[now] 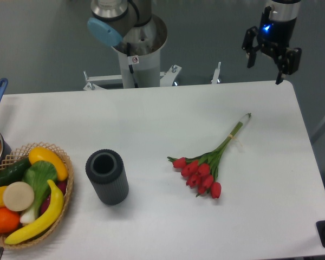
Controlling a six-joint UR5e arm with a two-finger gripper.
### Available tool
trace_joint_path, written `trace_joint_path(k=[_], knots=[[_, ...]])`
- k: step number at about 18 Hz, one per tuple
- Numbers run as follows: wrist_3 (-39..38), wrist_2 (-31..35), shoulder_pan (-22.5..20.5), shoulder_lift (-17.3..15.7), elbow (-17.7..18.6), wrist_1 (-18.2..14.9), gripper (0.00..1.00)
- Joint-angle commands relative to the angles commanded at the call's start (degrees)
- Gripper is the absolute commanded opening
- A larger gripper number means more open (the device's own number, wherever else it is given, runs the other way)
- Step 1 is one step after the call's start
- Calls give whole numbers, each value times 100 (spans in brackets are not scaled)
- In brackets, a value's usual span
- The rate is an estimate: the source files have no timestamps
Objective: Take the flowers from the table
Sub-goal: 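Move the open gripper down toward the green stems of the red tulips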
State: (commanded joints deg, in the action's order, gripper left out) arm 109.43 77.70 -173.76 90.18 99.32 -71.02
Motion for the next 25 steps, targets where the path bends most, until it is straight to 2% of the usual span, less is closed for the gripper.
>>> trace_joint_path(k=[7,12,14,16,19,25], knots=[[-123,9,62,9,157,17,100],[-1053,-378,70,17,430,70,100],[-1440,-378,166,166,448,88,100],[-1687,-360,290,333,509,245,100],[-1731,-343,465,702,650,824,100],[-1934,-343,694,1168,764,1124,100]])
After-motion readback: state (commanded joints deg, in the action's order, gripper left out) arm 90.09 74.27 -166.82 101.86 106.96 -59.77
